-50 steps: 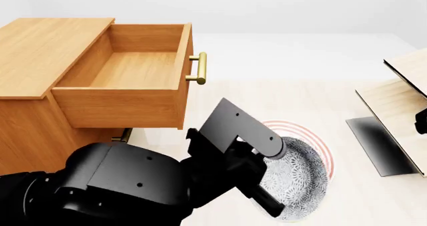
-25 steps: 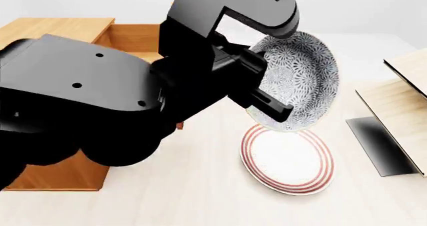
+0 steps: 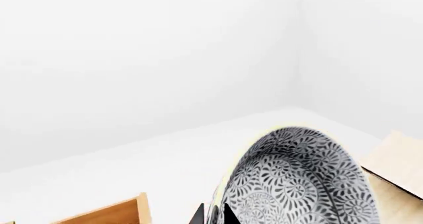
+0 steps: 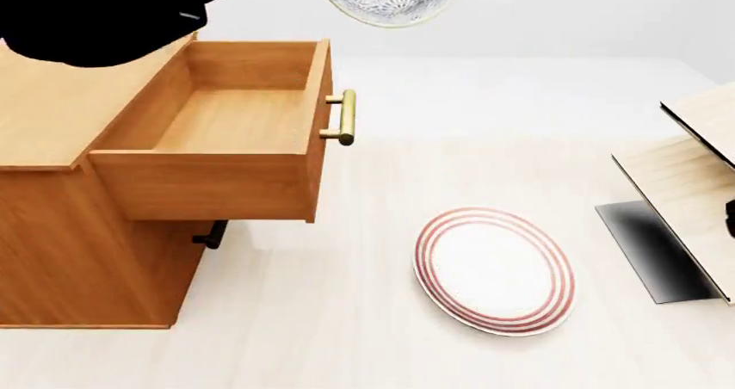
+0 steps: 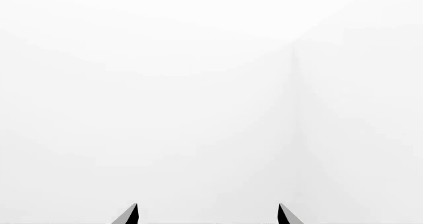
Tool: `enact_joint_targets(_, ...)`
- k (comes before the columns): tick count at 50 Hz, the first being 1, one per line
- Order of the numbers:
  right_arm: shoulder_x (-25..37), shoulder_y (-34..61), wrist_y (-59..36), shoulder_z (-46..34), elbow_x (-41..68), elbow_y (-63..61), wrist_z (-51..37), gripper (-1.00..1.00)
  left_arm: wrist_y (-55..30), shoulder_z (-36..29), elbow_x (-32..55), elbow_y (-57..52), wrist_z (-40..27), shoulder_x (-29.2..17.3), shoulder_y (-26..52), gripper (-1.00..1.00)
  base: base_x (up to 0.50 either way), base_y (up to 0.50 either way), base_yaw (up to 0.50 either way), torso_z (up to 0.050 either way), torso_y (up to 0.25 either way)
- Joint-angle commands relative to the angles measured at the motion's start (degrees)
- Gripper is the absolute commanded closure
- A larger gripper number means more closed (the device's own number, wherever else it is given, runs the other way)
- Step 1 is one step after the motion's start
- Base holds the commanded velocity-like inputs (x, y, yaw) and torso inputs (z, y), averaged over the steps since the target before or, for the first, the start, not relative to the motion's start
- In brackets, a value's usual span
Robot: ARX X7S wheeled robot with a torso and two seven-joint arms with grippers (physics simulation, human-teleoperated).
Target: Open the top drawer of the cabinet and put the bowl in it.
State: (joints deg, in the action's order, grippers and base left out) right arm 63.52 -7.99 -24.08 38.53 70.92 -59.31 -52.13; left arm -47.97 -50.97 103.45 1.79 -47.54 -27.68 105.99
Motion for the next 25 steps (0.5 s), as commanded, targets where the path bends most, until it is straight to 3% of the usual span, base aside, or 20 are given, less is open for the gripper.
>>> enact_joint_targets(1,0.22,-0.48,1.24,-1.82,-1.39,0.42,-0.06,-1.0,-0.46,-0.4,-3.36,11.18,0.79,-0.4,3.53,1.0,0.0,0.0,0.0,0.0,0.0)
enact_joint_targets(25,1.23,0.1,2.44,-5.03,-2.73,0.92,-0.96,-1.0,4.06,-0.75,-5.37,19.99,1.58,-1.85,-3.75,1.0,0.0,0.0,0.0,0.0,0.0)
